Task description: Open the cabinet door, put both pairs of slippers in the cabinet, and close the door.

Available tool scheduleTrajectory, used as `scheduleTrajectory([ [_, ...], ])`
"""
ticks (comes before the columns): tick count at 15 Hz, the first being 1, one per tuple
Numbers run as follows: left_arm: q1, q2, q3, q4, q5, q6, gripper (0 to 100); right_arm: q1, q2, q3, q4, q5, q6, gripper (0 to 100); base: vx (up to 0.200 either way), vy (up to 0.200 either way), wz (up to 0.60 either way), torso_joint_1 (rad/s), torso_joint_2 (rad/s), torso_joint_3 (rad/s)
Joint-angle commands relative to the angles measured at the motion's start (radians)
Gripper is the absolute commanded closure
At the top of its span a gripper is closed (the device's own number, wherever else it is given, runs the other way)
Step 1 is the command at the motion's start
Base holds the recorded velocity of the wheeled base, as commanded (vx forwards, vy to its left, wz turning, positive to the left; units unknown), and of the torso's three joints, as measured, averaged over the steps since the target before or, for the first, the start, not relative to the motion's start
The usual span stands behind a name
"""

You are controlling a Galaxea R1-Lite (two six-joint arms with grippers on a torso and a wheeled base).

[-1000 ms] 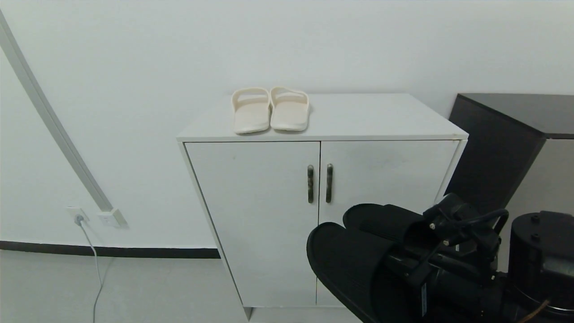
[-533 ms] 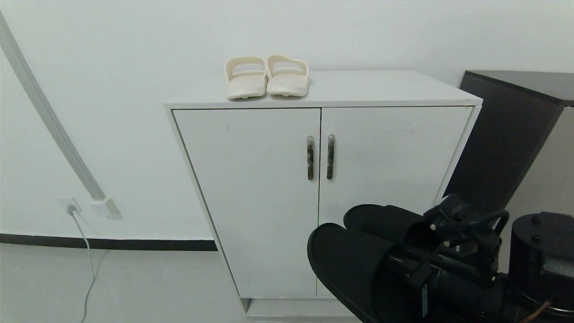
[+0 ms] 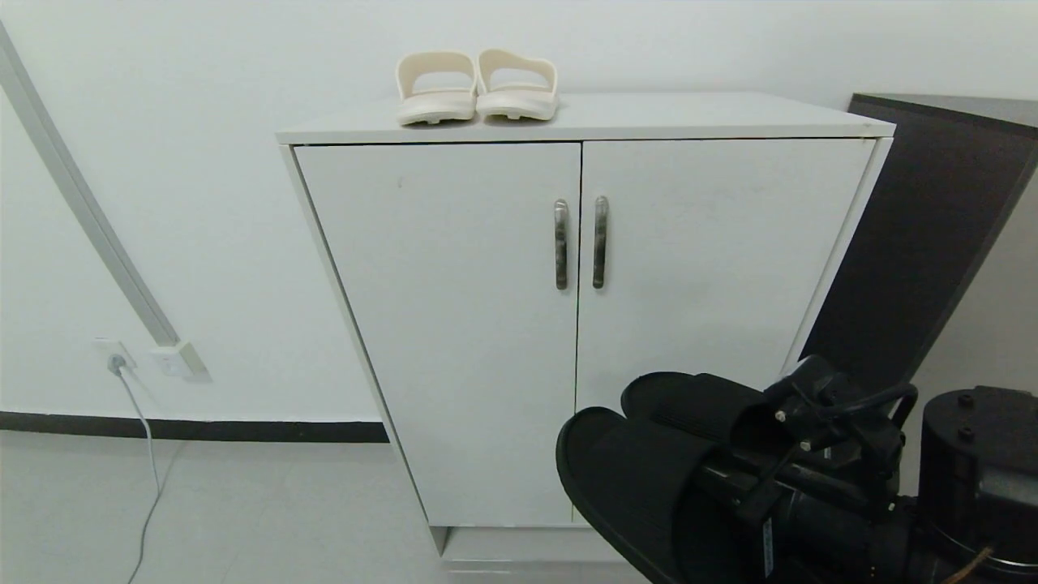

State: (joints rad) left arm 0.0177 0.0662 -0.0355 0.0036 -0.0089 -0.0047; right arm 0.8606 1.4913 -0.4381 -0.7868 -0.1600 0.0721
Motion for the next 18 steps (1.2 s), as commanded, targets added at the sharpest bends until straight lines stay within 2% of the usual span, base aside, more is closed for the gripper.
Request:
scheduleTrajectory([
  [1, 0.001, 0.13, -0.195, 0.001, 0.001, -0.08, 0, 0.001, 0.003, 0.004, 0.0, 0.0, -0.002, 100, 0.0, 0.0, 0.0, 0.0, 0.0, 0.0],
  [3, -0.002, 0.178, -0.187, 0.003, -0.014, -0.063, 0, 0.001, 0.0, 0.006, 0.0, 0.0, -0.002, 100, 0.0, 0.0, 0.0, 0.0, 0.0, 0.0],
  [4, -0.007, 0.192, -0.156, -0.001, -0.042, -0.064, 0, 0.001, -0.003, 0.006, 0.0, -0.001, -0.003, 100, 0.0, 0.0, 0.0, 0.0, 0.0, 0.0],
  [6, -0.008, 0.233, -0.155, -0.005, -0.08, -0.064, 0, 0.001, -0.003, 0.01, 0.0, -0.001, -0.026, 100, 0.0, 0.0, 0.0, 0.004, 0.07, 0.094],
  [11, -0.01, 0.503, -0.291, -0.111, -0.195, -0.058, 0, 0.001, -0.005, 0.013, 0.0, -0.001, -0.031, 100, 0.0, 0.0, 0.0, 0.0, 0.07, 0.044],
  [12, -0.01, 0.613, -0.319, -0.177, -0.27, -0.023, 0, 0.001, -0.006, 0.013, -0.002, 0.0, -0.029, 100, 0.0, 0.0, 0.0, 0.0, 0.0, 0.0],
  [14, -0.021, 0.718, -0.333, -0.249, -0.321, 0.061, 0, 0.001, -0.006, 0.013, -0.002, 0.0, -0.029, 100, 0.0, 0.0, 0.0, 0.0, 0.0, 0.0],
  [15, -0.053, 0.77, -0.357, -0.258, -0.322, 0.074, 0, 0.001, -0.006, 0.013, -0.002, 0.002, -0.028, 100, 0.0, 0.0, 0.0, 0.0, 0.0, 0.0],
  [18, -0.203, 0.883, -0.445, -0.261, -0.321, 0.057, 0, 0.001, -0.002, 0.012, -0.002, 0.004, -0.028, 100, 0.0, 0.0, 0.0, 0.0, 0.0, 0.0],
])
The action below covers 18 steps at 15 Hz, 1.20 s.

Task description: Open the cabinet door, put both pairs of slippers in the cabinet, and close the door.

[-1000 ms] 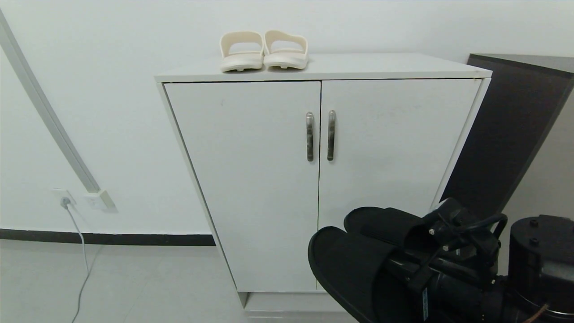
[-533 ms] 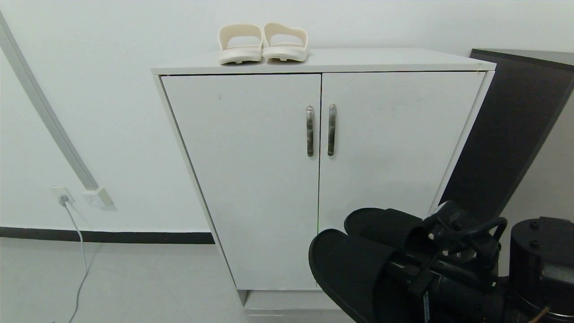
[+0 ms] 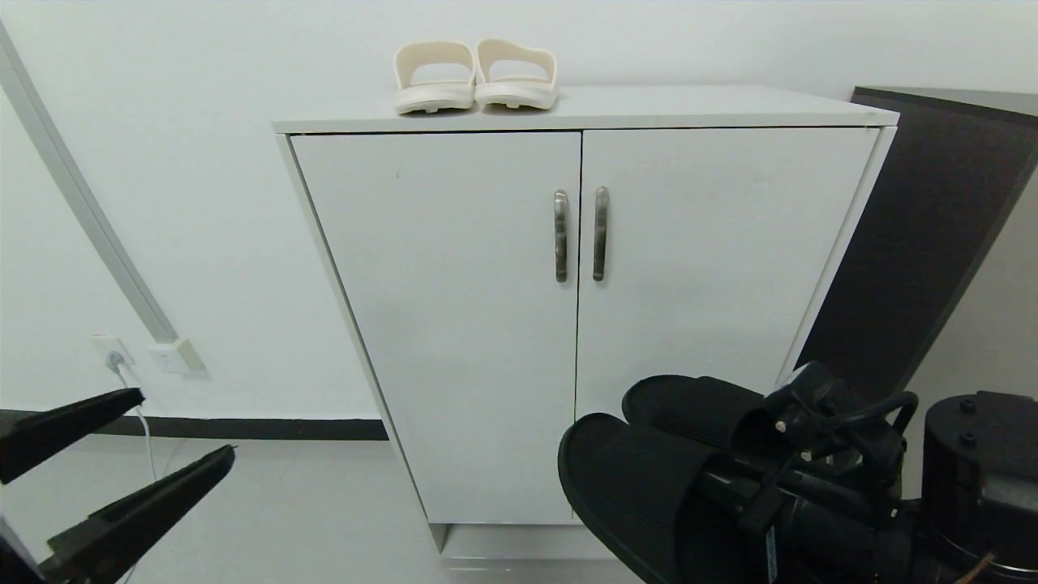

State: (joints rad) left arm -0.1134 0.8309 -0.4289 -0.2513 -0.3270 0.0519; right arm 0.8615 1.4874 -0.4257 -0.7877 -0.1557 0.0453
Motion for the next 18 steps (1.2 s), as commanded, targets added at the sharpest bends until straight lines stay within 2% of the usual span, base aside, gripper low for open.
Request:
scheduleTrajectory([
  [1, -0.154, 0.166, -0.09, -0.008, -0.003, -0.026, 0, 0.001, 0.004, -0.005, 0.001, -0.001, 0.002, 100, 0.0, 0.0, 0.0, 0.0, 0.0, 0.0],
  [3, -0.235, 0.24, -0.156, -0.031, -0.004, -0.092, 0, 0.002, 0.037, -0.011, -0.001, 0.001, 0.007, 100, 0.0, 0.0, 0.0, 0.0, 0.0, 0.0],
  [4, -0.256, 0.263, -0.174, -0.045, -0.006, -0.109, 0, 0.002, 0.047, -0.013, -0.004, 0.001, 0.007, 100, 0.0, 0.0, 0.0, 0.0, 0.0, 0.0],
  [5, -0.305, 0.324, -0.218, -0.077, -0.006, -0.141, 0, 0.004, 0.056, -0.011, -0.018, -0.001, 0.007, 100, 0.0, 0.0, 0.0, 0.0, 0.0, 0.0],
  [8, -0.427, 0.468, -0.346, -0.129, -0.006, -0.164, 0, 0.007, 0.056, -0.01, -0.021, -0.001, 0.007, 100, 0.0, 0.0, 0.0, 0.0, 0.0, 0.0],
  [9, -0.47, 0.522, -0.415, -0.131, -0.006, -0.201, 0, 0.008, 0.056, -0.007, -0.021, -0.001, 0.007, 100, 0.0, 0.0, 0.0, 0.0, 0.0, 0.0],
  [10, -0.491, 0.565, -0.468, -0.129, -0.006, -0.234, 0, 0.008, 0.054, -0.007, -0.021, -0.002, 0.007, 100, 0.0, 0.0, 0.0, 0.0, 0.0, 0.0],
  [11, -0.508, 0.593, -0.501, -0.129, -0.007, -0.254, 0, 0.008, 0.053, -0.007, -0.021, -0.002, 0.007, 100, 0.0, 0.0, 0.0, 0.0, 0.0, 0.0],
  [13, -0.543, 0.689, -0.597, -0.131, -0.017, -0.264, 0, 0.008, 0.047, -0.004, -0.021, -0.002, 0.007, 100, 0.0, 0.0, 0.0, 0.0, 0.0, 0.0],
  [16, -0.548, 0.812, -0.752, -0.129, -0.046, -0.288, 0, 0.008, 0.047, -0.004, -0.021, -0.002, 0.007, 100, 0.0, 0.0, 0.0, 0.0, 0.0, 0.0],
  [17, -0.546, 0.844, -0.804, -0.128, -0.044, -0.305, 0, 0.008, 0.045, -0.004, -0.021, -0.002, 0.007, 100, 0.0, 0.0, 0.0, 0.0, 0.0, 0.0],
  [18, -0.546, 0.875, -0.85, -0.125, -0.046, -0.345, 0, 0.007, 0.045, -0.004, -0.021, -0.002, 0.007, 100, 0.0, 0.0, 0.0, 0.0, 0.0, 0.0],
])
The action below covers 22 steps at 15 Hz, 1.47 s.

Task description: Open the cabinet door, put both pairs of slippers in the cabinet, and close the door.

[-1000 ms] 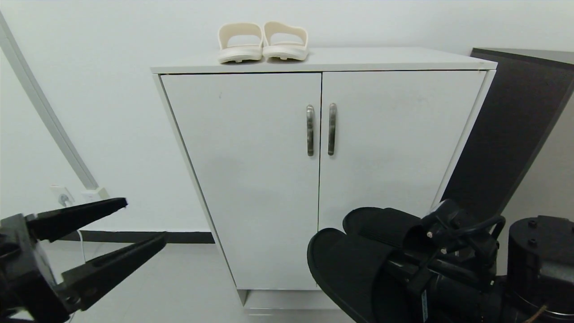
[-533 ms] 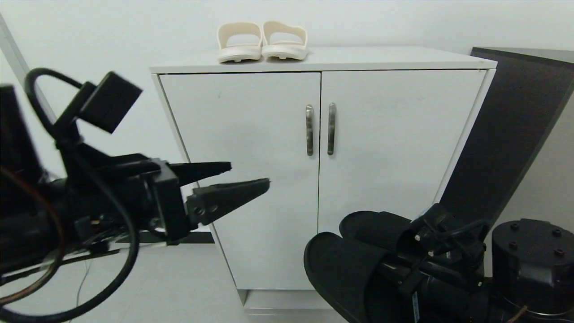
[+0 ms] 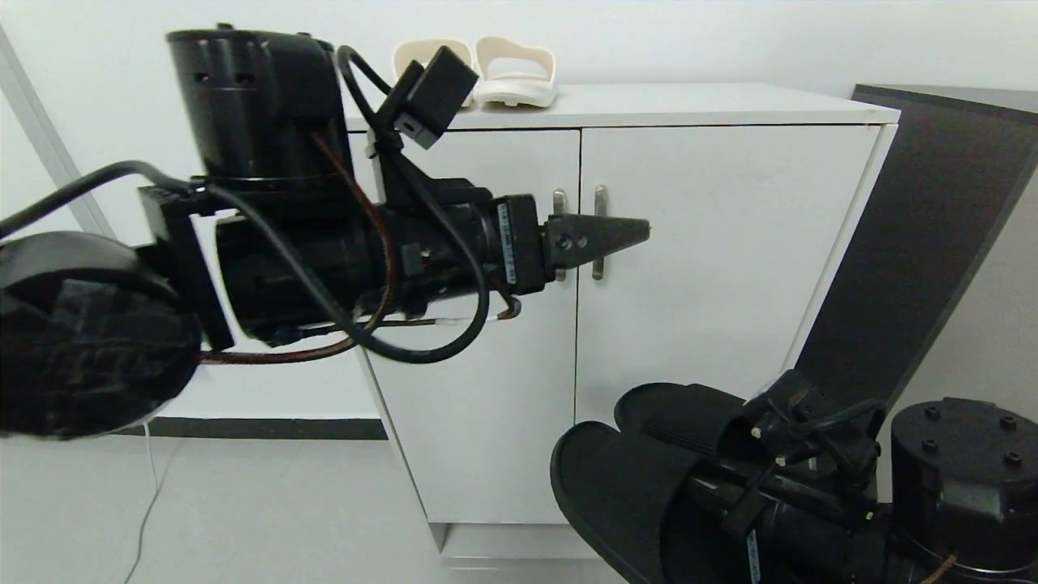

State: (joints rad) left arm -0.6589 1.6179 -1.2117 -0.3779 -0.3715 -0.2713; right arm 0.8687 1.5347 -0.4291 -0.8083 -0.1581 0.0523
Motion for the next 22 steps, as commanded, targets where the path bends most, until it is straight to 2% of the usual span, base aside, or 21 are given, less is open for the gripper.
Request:
scheduleTrajectory([
  [1, -0.001, 0.123, -0.103, 0.002, -0.001, -0.036, 0, 0.0, -0.001, 0.0, 0.0, 0.0, 0.0, 100, 0.0, 0.0, 0.0, 0.0, 0.0, 0.0],
  [3, 0.001, 0.191, -0.158, 0.002, 0.002, -0.037, 0, 0.0, -0.001, 0.001, 0.0, 0.0, 0.0, 100, 0.0, 0.0, 0.0, 0.0, 0.0, 0.0],
  [5, 0.007, 0.218, -0.175, 0.001, 0.005, -0.037, 0, 0.0, -0.004, 0.003, 0.0, 0.0, 0.0, 100, 0.0, 0.0, 0.0, 0.0, 0.0, 0.0],
  [7, 0.022, 0.226, -0.183, -0.001, 0.032, -0.037, 0, 0.0, -0.004, 0.003, 0.0, 0.0, 0.0, 100, 0.0, 0.0, 0.0, 0.0, 0.0, 0.0],
  [13, 0.035, 0.321, -0.305, 0.002, 0.102, -0.037, 0, 0.0, -0.004, 0.003, -0.002, 0.0, -0.002, 100, 0.0, 0.0, 0.0, 0.0, 0.0, 0.0],
  [17, 0.033, 0.364, -0.361, 0.004, 0.114, -0.037, 0, 0.0, -0.005, 0.001, -0.012, -0.003, -0.003, 100, 0.0, 0.0, 0.0, 0.0, 0.0, 0.0],
  [18, 0.033, 0.366, -0.365, 0.011, 0.114, -0.042, 100, 0.0, -0.011, 0.003, -0.014, -0.003, -0.005, 100, 0.0, 0.0, 0.0, 0.0, 0.0, 0.0],
  [22, 0.035, 0.336, -0.336, 0.025, 0.114, -0.069, 100, 0.0, -0.011, 0.003, -0.011, 0.0, -0.006, 100, 0.0, 0.0, 0.0, 0.0, 0.0, 0.0],
])
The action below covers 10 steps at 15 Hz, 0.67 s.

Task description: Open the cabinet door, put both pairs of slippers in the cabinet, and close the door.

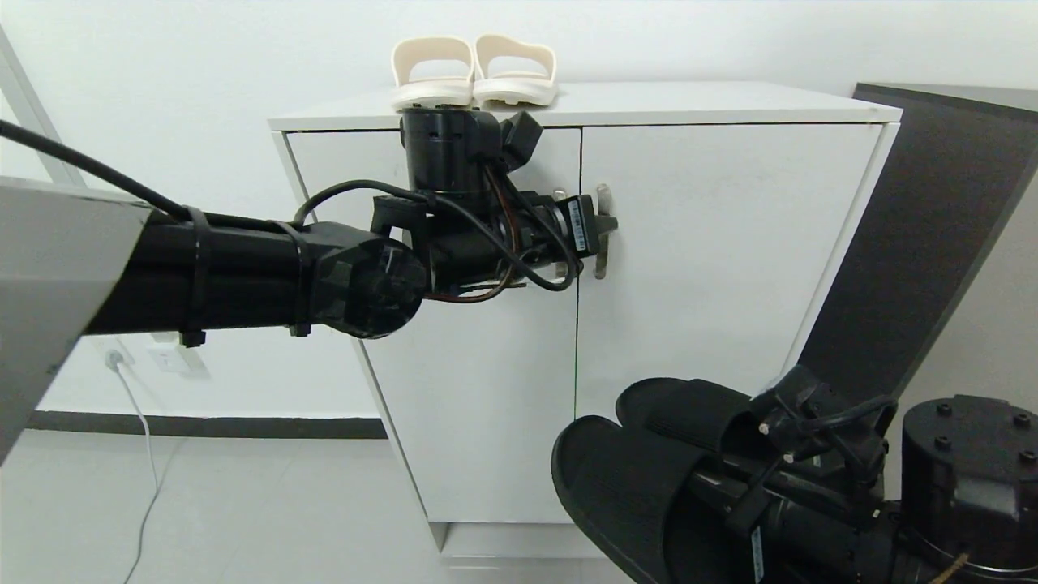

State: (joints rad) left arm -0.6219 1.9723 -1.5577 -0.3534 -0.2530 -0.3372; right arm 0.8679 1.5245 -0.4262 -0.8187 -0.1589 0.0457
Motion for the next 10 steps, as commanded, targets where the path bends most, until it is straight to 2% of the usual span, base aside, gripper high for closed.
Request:
scheduleTrajectory([
  [1, -0.002, -0.043, 0.051, -0.001, -0.005, -0.005, 100, 0.003, -0.001, 0.0, 0.001, 0.001, 0.0, 100, 0.0, 0.0, 0.0, 0.0, 0.0, 0.0],
  [4, -0.009, -0.133, 0.172, -0.01, -0.009, -0.005, 100, 0.02, -0.013, 0.012, 0.001, 0.001, -0.001, 100, 0.0, 0.0, 0.0, 0.0, 0.0, 0.0],
  [10, -0.005, -0.271, 0.32, -0.012, -0.015, -0.006, 100, 0.025, -0.013, 0.018, 0.001, 0.001, -0.001, 100, 0.0, 0.0, 0.0, 0.0, 0.0, 0.0],
])
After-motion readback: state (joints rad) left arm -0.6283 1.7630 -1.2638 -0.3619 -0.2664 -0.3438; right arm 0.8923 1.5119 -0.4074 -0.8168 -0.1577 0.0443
